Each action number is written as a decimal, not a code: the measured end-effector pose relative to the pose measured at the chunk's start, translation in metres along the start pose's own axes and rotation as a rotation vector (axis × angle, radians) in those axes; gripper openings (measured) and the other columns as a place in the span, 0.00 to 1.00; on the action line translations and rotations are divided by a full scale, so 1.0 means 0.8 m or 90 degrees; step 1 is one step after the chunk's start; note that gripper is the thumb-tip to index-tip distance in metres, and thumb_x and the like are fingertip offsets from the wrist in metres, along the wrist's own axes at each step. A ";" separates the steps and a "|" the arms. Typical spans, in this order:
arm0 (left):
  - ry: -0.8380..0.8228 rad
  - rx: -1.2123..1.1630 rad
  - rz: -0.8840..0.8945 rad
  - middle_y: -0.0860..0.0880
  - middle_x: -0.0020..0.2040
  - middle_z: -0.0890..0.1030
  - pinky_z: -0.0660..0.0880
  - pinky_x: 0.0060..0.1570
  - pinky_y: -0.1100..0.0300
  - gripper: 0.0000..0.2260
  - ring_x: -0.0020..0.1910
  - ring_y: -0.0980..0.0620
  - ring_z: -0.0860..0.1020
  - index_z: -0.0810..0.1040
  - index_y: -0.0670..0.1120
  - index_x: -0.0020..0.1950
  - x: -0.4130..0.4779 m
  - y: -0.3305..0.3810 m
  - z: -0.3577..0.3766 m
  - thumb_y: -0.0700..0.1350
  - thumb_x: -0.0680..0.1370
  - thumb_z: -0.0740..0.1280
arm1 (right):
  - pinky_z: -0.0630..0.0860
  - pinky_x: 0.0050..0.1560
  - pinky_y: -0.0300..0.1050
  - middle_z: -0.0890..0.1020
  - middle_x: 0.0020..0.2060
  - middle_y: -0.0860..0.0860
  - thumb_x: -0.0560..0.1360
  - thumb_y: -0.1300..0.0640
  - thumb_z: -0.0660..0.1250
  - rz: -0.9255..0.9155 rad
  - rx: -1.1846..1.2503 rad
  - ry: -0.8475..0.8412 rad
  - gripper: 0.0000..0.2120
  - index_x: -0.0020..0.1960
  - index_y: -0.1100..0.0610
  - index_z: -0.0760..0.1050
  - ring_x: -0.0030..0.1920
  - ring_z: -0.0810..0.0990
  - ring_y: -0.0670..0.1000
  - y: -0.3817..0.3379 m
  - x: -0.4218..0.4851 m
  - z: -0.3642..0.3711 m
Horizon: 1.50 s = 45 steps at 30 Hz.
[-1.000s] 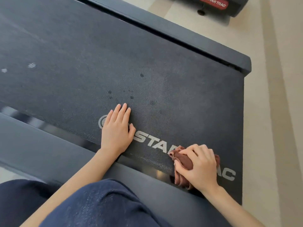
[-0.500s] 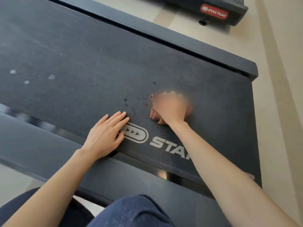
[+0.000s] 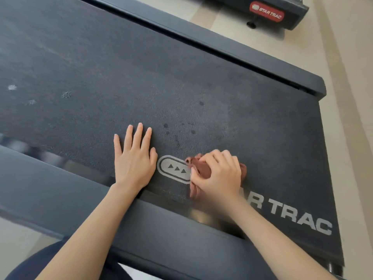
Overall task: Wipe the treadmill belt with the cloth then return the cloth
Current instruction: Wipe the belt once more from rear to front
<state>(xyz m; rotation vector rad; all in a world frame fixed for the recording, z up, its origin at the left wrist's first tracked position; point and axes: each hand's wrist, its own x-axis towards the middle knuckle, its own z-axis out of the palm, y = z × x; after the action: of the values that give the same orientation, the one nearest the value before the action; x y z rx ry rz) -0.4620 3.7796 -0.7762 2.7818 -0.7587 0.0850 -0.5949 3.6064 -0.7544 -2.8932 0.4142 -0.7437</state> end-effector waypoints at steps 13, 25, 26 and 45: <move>-0.011 0.000 -0.002 0.43 0.73 0.67 0.52 0.71 0.39 0.25 0.73 0.42 0.60 0.68 0.45 0.72 0.002 -0.002 -0.009 0.52 0.77 0.49 | 0.63 0.48 0.50 0.76 0.53 0.50 0.72 0.36 0.63 0.155 -0.084 -0.157 0.21 0.57 0.48 0.76 0.55 0.71 0.58 0.017 0.135 0.048; -0.040 0.022 0.009 0.45 0.73 0.66 0.53 0.70 0.39 0.26 0.74 0.43 0.60 0.67 0.46 0.73 0.031 -0.008 -0.010 0.54 0.77 0.49 | 0.65 0.37 0.45 0.77 0.35 0.48 0.68 0.44 0.68 -0.087 0.036 -0.020 0.10 0.40 0.51 0.79 0.38 0.72 0.52 0.028 0.069 0.027; -0.044 0.023 0.005 0.45 0.74 0.66 0.52 0.70 0.39 0.26 0.74 0.43 0.60 0.66 0.47 0.74 0.039 -0.007 -0.009 0.54 0.78 0.49 | 0.65 0.36 0.45 0.76 0.35 0.48 0.68 0.44 0.67 -0.075 0.027 -0.016 0.10 0.40 0.51 0.79 0.37 0.72 0.53 0.032 0.093 0.037; -0.019 0.014 -0.016 0.47 0.74 0.65 0.52 0.72 0.42 0.26 0.75 0.45 0.59 0.67 0.48 0.73 0.051 -0.003 -0.010 0.54 0.77 0.51 | 0.62 0.40 0.47 0.77 0.40 0.50 0.71 0.42 0.65 -0.031 0.001 -0.064 0.14 0.42 0.52 0.78 0.42 0.72 0.56 0.121 0.138 0.036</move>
<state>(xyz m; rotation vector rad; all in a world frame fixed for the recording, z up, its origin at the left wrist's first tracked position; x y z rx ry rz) -0.4253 3.7633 -0.7643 2.8195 -0.7334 0.0480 -0.5105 3.4834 -0.7472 -2.9330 0.3318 -0.6012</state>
